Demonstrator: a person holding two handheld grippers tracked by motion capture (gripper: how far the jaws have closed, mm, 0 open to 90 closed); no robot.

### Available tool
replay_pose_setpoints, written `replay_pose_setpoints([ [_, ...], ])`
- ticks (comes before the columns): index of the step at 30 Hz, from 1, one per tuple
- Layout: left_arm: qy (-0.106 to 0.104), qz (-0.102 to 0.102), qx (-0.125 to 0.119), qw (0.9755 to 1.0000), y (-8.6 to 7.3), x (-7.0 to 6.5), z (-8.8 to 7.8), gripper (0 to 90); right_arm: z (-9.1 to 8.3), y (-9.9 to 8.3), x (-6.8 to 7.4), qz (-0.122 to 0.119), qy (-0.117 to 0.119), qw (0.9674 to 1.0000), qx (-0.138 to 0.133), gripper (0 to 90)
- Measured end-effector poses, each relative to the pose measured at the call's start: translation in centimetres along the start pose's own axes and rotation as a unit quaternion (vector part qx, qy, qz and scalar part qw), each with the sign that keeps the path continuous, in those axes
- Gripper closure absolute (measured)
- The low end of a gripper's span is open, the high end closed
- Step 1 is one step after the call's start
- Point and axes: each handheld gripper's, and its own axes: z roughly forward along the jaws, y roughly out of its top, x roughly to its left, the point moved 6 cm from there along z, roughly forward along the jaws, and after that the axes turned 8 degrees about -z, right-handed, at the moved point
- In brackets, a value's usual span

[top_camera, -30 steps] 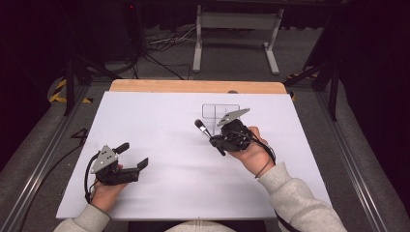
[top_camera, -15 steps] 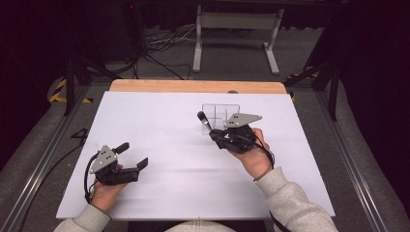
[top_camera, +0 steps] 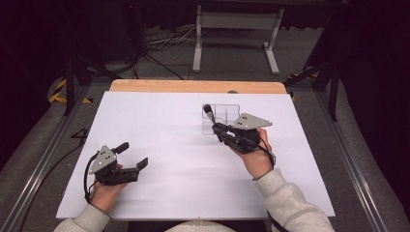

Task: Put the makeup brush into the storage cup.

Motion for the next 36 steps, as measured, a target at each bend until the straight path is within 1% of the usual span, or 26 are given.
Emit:
replay_pose_setpoints([
  [4, -0.004, -0.001, -0.004, 1.0000, 0.1, 0.0, -0.2, 8.6, -0.3, 0.2, -0.4, 0.001, -0.012, 0.9995, -0.028, 79.6],
  [10, -0.006, 0.001, -0.008, 1.0000, 0.1, 0.0, -0.2, 8.6, -0.4, 0.3, -0.9, 0.000, -0.024, 0.9988, -0.042, 79.6],
  [11, -0.005, 0.001, -0.008, 1.0000, 0.1, 0.0, -0.2, 8.7, -0.5, 0.4, -1.1, 0.002, -0.027, 0.9985, -0.047, 79.5],
  [12, -0.005, 0.002, -0.007, 1.0000, 0.1, 0.0, -0.2, 8.7, -0.6, 0.4, -1.3, 0.001, -0.037, 0.9978, -0.055, 79.4],
  [13, -0.005, 0.002, -0.006, 1.0000, 0.1, 0.0, -0.2, 8.7, -0.6, 0.4, -1.3, 0.001, -0.037, 0.9978, -0.055, 79.4],
  [15, -0.006, 0.002, -0.006, 1.0000, 0.1, 0.0, -0.2, 8.7, -0.7, 0.5, -1.5, -0.001, -0.049, 0.9968, -0.063, 79.5],
  [16, -0.006, 0.002, -0.006, 1.0000, 0.1, 0.0, -0.2, 8.7, -0.8, 0.5, -1.6, 0.000, -0.054, 0.9964, -0.065, 79.5],
  [17, -0.006, 0.002, -0.005, 1.0000, 0.1, 0.0, -0.2, 8.7, -0.8, 0.5, -1.6, 0.000, -0.054, 0.9964, -0.065, 79.5],
  [18, -0.005, 0.003, -0.005, 1.0000, 0.1, 0.0, -0.2, 8.7, -0.8, 0.6, -1.8, 0.001, -0.062, 0.9958, -0.068, 79.5],
  [20, -0.005, 0.002, -0.005, 1.0000, 0.1, 0.0, -0.2, 8.6, -0.8, 0.6, -2.1, 0.003, -0.068, 0.9950, -0.073, 79.5],
  [24, -0.005, 0.002, -0.006, 1.0000, 0.1, 0.0, -0.2, 8.6, -0.9, 0.7, -2.5, 0.013, -0.076, 0.9938, -0.080, 79.5],
  [25, -0.005, 0.002, -0.007, 1.0000, 0.1, 0.0, -0.2, 8.7, -0.9, 0.8, -2.9, 0.018, -0.084, 0.9928, -0.083, 79.5],
  [28, -0.005, 0.003, -0.005, 1.0000, 0.1, 0.0, -0.2, 8.7, -0.9, 0.8, -3.3, 0.025, -0.092, 0.9916, -0.087, 79.5],
  [29, -0.005, 0.003, -0.005, 1.0000, 0.1, 0.0, -0.2, 8.7, -0.9, 0.8, -3.3, 0.025, -0.092, 0.9916, -0.087, 79.5],
  [30, -0.004, 0.003, -0.006, 1.0000, 0.1, 0.0, -0.1, 8.7, -0.9, 0.9, -3.6, 0.028, -0.098, 0.9909, -0.088, 79.5],
  [32, -0.004, 0.003, -0.006, 1.0000, 0.1, 0.0, -0.1, 8.7, -0.9, 0.9, -3.7, 0.028, -0.100, 0.9908, -0.087, 79.5],
  [36, -0.004, 0.003, -0.006, 1.0000, 0.1, 0.0, -0.1, 8.7, -0.6, 0.9, -4.2, 0.030, -0.112, 0.9897, -0.084, 79.5],
])
